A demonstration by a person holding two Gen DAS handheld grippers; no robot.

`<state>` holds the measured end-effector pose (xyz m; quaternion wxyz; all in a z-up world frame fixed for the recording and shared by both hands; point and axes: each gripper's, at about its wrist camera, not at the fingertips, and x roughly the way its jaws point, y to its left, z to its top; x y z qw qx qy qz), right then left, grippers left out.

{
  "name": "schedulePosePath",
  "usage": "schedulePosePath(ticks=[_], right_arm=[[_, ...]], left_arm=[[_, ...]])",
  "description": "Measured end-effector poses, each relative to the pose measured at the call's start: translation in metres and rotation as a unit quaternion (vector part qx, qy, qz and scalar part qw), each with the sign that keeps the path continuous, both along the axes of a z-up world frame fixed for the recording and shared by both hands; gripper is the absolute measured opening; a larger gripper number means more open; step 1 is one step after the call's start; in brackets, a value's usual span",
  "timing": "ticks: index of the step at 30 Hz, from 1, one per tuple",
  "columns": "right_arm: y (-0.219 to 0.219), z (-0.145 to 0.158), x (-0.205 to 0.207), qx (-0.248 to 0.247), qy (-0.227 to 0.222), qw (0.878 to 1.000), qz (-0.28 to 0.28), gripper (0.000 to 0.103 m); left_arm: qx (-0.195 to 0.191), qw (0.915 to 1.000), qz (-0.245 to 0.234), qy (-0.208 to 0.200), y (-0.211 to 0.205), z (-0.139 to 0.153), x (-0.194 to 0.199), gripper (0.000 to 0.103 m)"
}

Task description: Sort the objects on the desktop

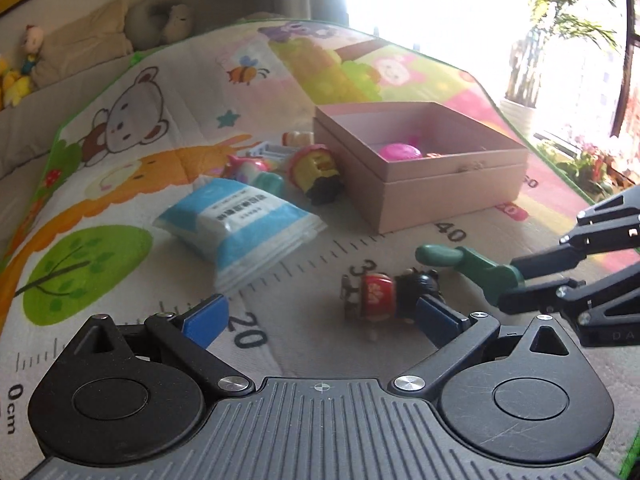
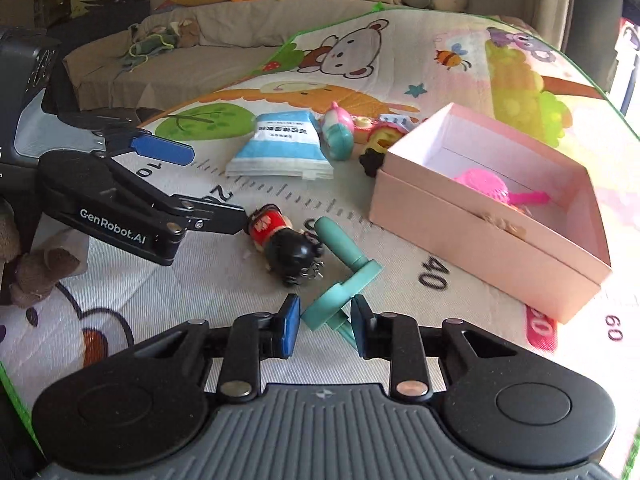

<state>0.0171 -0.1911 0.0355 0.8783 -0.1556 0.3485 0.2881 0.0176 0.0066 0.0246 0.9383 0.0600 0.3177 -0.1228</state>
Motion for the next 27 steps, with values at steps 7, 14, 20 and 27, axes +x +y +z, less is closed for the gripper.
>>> schedulePosePath(ticks=[7,14,20,27], right_arm=[[-0.055,0.008,-0.001,0.054,-0.005,0.993,-0.109,0.035],[-0.065,0.006,0.004,0.086,-0.012,0.988,-0.128,0.055],[-0.052,0.009,-0.001,0.075,-0.031,0.993,-0.089,0.062],[-0.030,0.005,0.002,0.062,-0.025,0.996,-0.051,0.062]], left_arm=[[0.024,0.9991,-0.031,0.019,-0.036,-0.017,0.006,0.103],[0.013,0.9995,-0.021,0.018,-0.039,-0.017,0.026,0.102],[0.008,0.9994,-0.024,0.025,-0.038,-0.016,0.027,0.071],[0.014,0.9997,-0.003,0.020,-0.019,-0.014,0.003,0.071]])
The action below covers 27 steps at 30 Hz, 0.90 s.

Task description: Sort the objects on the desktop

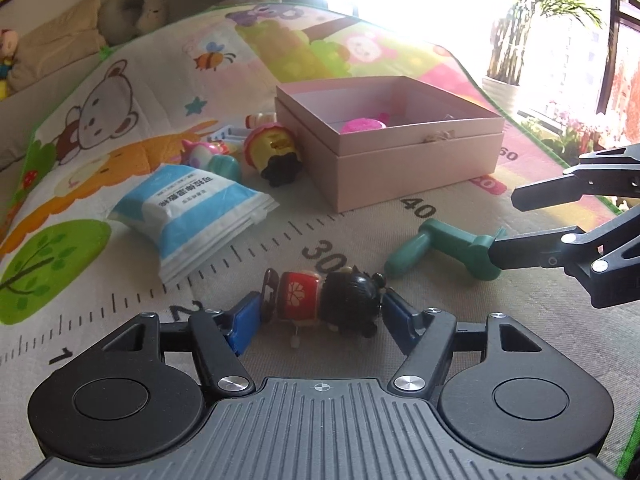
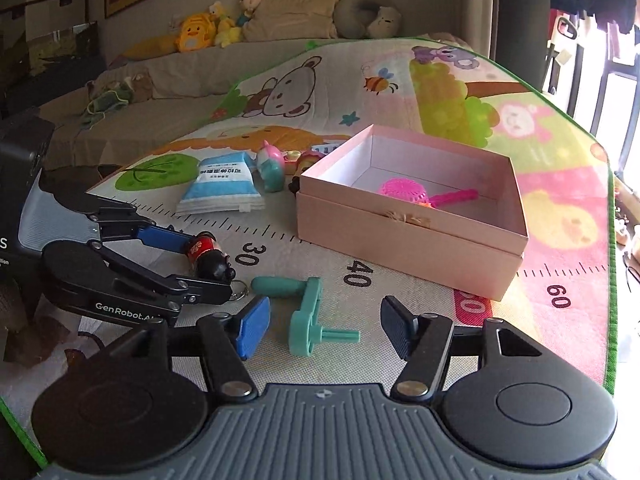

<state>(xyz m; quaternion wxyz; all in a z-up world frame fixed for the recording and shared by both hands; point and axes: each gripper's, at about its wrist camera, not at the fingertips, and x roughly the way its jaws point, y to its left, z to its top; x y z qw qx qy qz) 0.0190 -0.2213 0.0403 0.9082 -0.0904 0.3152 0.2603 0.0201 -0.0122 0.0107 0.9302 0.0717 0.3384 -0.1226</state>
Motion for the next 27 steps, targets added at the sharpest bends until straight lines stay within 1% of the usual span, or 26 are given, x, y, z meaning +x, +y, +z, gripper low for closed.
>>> schedulePosePath(ticks=[3,4,6,8,9,11,13,14,15,16,18,19,21,22,23,27], right_arm=[[0.011,-0.009,0.001,0.003,0.033,0.999,0.020,0.062],[0.014,-0.010,0.000,0.008,0.042,0.999,0.034,0.062],[0.019,-0.008,-0.006,0.011,0.039,0.998,0.056,0.062],[0.023,-0.004,-0.005,0.002,0.025,0.999,0.046,0.062],[0.025,-0.003,-0.002,-0.004,0.020,0.999,0.036,0.062],[0.027,-0.002,0.008,-0.011,0.022,1.000,0.015,0.062],[0.031,-0.005,0.022,-0.015,0.034,0.999,-0.003,0.059],[0.033,-0.007,0.027,-0.017,0.040,0.999,-0.007,0.055],[0.035,-0.011,0.034,-0.020,0.049,0.999,-0.011,0.048],[0.038,-0.015,0.038,-0.024,0.059,0.998,-0.013,0.045],[0.042,-0.022,0.044,-0.030,0.076,0.997,-0.016,0.032],[0.043,-0.022,0.042,-0.032,0.069,0.997,-0.017,0.031],[0.043,-0.020,0.038,-0.037,0.068,0.997,-0.015,0.013],[0.041,-0.019,0.036,-0.034,0.070,0.997,-0.012,0.012],[0.039,-0.017,0.033,-0.034,0.071,0.997,-0.010,0.012],[0.025,-0.006,0.016,-0.039,0.057,0.998,-0.006,0.011]], left_arm=[[0.019,0.9995,0.025,-0.004,0.011,-0.001,-0.007,0.072],[0.015,0.9994,0.030,-0.001,0.016,-0.001,-0.008,0.076],[0.005,0.9993,0.037,0.003,0.024,-0.001,-0.009,0.080],[-0.002,0.9993,0.038,0.003,0.028,0.000,-0.011,0.085],[-0.005,0.9994,0.035,0.002,0.029,0.000,-0.011,0.086],[-0.006,0.9996,0.027,0.001,0.028,-0.001,-0.011,0.089],[-0.003,0.9998,0.018,0.000,0.024,-0.002,-0.008,0.090],[0.000,0.9999,0.015,-0.001,0.021,-0.002,-0.006,0.090],[0.003,0.9999,0.012,-0.001,0.020,-0.002,-0.004,0.090],[0.006,1.0000,0.007,-0.002,0.018,-0.003,-0.002,0.090],[0.009,0.9999,0.005,0.000,0.017,-0.004,0.003,0.089],[0.010,0.9999,0.004,0.001,0.016,-0.004,0.005,0.088],[0.008,1.0000,0.003,0.003,0.015,-0.004,0.009,0.084],[0.008,1.0000,0.002,0.003,0.014,-0.004,0.009,0.079],[0.010,1.0000,0.001,0.002,0.013,-0.003,0.009,0.071],[0.022,0.9997,-0.012,-0.007,0.008,0.003,-0.002,0.070]])
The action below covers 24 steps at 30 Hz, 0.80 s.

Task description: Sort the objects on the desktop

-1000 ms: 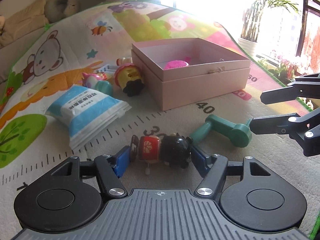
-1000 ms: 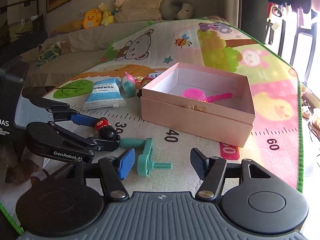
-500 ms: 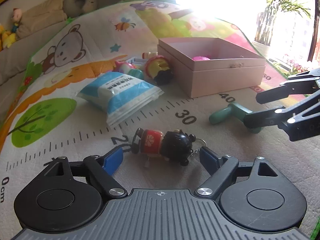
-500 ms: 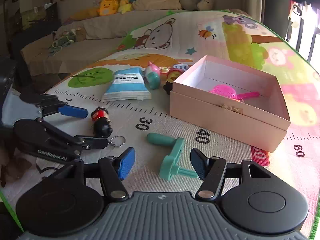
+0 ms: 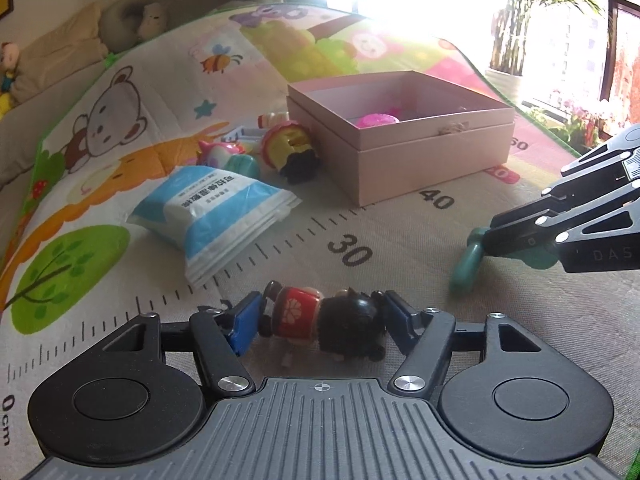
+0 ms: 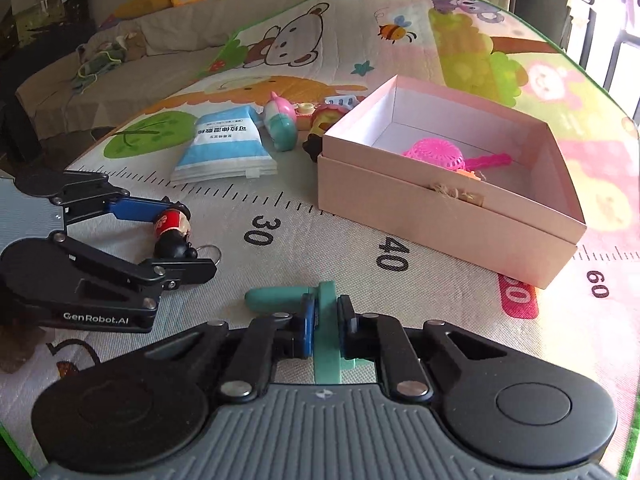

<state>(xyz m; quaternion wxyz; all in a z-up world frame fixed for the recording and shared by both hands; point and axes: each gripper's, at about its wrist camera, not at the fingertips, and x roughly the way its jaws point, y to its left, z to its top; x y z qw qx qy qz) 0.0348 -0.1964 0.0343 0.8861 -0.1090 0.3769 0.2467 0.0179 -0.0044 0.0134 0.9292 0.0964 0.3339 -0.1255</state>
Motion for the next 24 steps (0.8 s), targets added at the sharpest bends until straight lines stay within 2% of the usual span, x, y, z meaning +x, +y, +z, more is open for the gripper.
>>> schedulePosePath(ticks=[4,5,10,13,16,19,23,24], right_arm=[[-0.021,0.025,-0.019,0.015,-0.018,1.000,0.004,0.010],[-0.026,0.035,-0.025,0.020,-0.028,0.999,0.005,0.000],[-0.052,0.104,-0.041,0.058,-0.131,0.990,-0.005,0.000],[-0.063,0.134,-0.034,0.072,-0.174,0.982,-0.023,0.000],[-0.072,0.143,-0.018,0.094,-0.145,0.985,-0.023,0.000],[-0.066,0.119,-0.028,0.059,-0.127,0.990,0.003,0.002],[-0.057,0.066,-0.047,0.008,-0.077,0.997,0.029,0.027],[-0.056,0.054,-0.051,-0.005,-0.065,0.997,0.030,0.030]], left_arm=[[0.002,0.9992,-0.021,-0.033,-0.007,0.027,-0.021,0.070],[-0.001,0.9986,-0.023,-0.048,-0.008,0.038,-0.025,0.070],[-0.001,0.9870,-0.034,-0.157,-0.023,0.101,-0.034,0.070],[0.005,0.9813,-0.028,-0.190,-0.031,0.123,-0.021,0.070],[-0.014,0.9849,-0.009,-0.172,-0.029,0.127,-0.009,0.070],[-0.022,0.9907,-0.014,-0.134,-0.025,0.108,-0.010,0.071],[-0.010,0.9979,-0.017,-0.062,-0.026,0.059,-0.020,0.071],[-0.010,0.9987,-0.017,-0.046,-0.026,0.050,-0.021,0.071]])
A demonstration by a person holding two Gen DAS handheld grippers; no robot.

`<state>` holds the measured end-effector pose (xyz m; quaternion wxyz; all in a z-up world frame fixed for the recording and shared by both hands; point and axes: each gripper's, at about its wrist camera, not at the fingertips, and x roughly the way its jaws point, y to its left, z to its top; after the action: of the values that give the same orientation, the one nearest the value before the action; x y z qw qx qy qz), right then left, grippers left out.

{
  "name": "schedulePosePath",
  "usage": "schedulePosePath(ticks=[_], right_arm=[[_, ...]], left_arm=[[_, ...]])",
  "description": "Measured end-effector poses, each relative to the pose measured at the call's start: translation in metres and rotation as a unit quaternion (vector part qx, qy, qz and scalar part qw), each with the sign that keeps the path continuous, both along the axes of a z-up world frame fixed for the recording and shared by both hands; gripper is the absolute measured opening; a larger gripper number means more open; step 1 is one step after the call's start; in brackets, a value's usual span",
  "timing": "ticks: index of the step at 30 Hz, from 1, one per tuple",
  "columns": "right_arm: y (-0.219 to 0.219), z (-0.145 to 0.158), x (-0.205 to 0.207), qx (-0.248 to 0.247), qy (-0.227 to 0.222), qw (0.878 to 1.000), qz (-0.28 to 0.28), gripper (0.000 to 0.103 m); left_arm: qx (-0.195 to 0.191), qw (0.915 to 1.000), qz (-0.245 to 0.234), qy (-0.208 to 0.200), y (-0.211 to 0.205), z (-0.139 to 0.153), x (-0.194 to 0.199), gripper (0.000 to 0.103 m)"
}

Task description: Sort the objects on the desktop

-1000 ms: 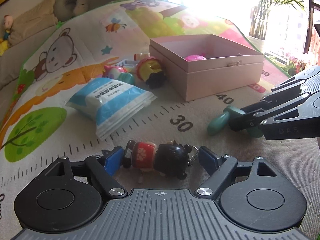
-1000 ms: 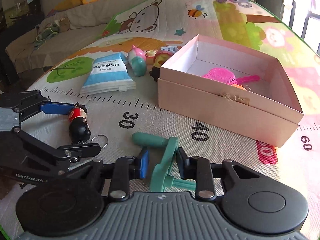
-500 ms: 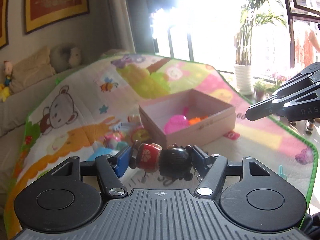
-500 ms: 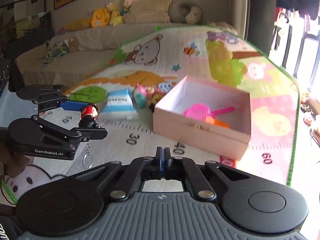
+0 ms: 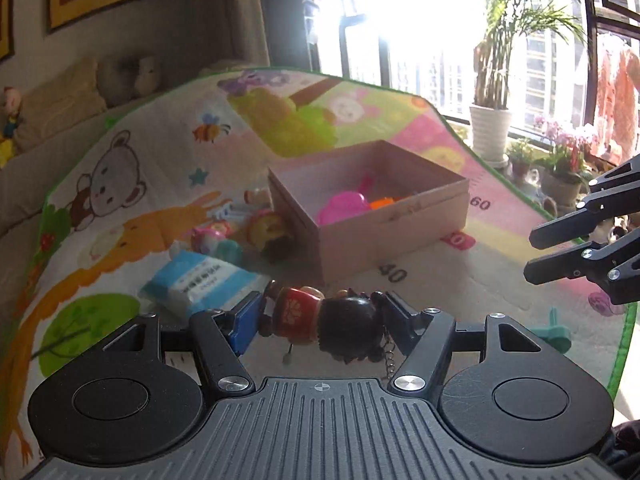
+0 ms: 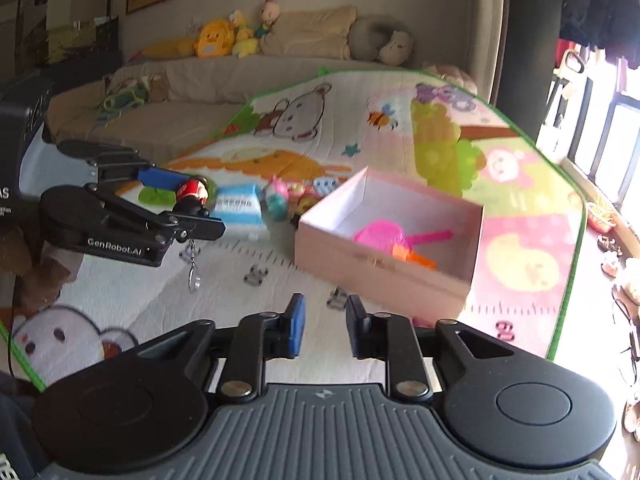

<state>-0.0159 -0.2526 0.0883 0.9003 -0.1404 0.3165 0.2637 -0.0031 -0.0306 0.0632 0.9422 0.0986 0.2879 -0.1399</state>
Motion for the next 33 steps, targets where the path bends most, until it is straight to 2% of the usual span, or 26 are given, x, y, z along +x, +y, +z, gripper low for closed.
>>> schedulePosePath(ticks=[2,4,5,6,7,10,14,16,18,21,24,26,30,33], right_arm=[[0.000,-0.020,-0.006,-0.018,0.022,1.000,-0.001,0.035],[-0.002,-0.035,-0.013,-0.028,0.034,0.999,-0.005,0.049],[-0.002,-0.040,-0.016,-0.037,0.028,0.999,-0.007,0.060],[-0.002,-0.044,-0.020,-0.047,0.019,0.999,-0.010,0.067],[-0.004,-0.047,-0.022,-0.054,0.013,0.998,-0.011,0.068],[-0.008,-0.055,-0.015,-0.044,0.034,0.998,-0.019,0.068],[-0.009,-0.065,-0.010,-0.031,0.059,0.998,-0.019,0.066],[-0.007,-0.067,-0.009,-0.027,0.067,0.997,-0.013,0.060],[-0.004,-0.066,-0.009,-0.020,0.071,0.997,-0.005,0.045],[0.000,-0.066,-0.010,-0.022,0.072,0.997,0.001,0.045],[0.006,-0.064,-0.015,-0.031,0.068,0.997,0.016,0.045],[0.007,-0.062,-0.017,-0.027,0.069,0.997,0.020,0.045],[-0.001,-0.047,-0.014,-0.005,0.065,0.998,0.007,0.045],[-0.014,-0.020,-0.005,0.028,0.050,0.998,-0.011,0.045]], left_arm=[[-0.003,0.9996,0.004,0.029,0.002,-0.020,-0.004,0.071],[-0.008,0.9988,0.007,0.049,0.004,-0.032,-0.005,0.071],[-0.013,0.9982,0.009,0.057,0.006,-0.037,-0.006,0.071],[-0.014,0.9980,0.008,0.061,0.007,-0.039,-0.006,0.071],[-0.012,0.9980,0.007,0.062,0.007,-0.040,-0.007,0.074],[-0.004,0.9985,-0.001,0.054,0.003,-0.040,-0.014,0.086],[0.010,0.9985,-0.023,0.048,-0.003,-0.042,-0.020,0.095],[0.019,0.9981,-0.027,0.052,-0.006,-0.046,-0.018,0.095],[0.026,0.9976,-0.026,0.058,-0.008,-0.051,-0.014,0.095],[0.024,0.9973,-0.018,0.067,-0.009,-0.056,-0.006,0.095],[0.013,0.9973,-0.010,0.072,-0.006,-0.056,-0.001,0.090],[0.012,0.9974,-0.011,0.070,-0.006,-0.054,-0.001,0.073],[0.017,0.9983,-0.007,0.056,-0.004,-0.043,-0.004,0.070],[0.015,0.9994,-0.006,0.030,-0.003,-0.021,-0.005,0.070]])
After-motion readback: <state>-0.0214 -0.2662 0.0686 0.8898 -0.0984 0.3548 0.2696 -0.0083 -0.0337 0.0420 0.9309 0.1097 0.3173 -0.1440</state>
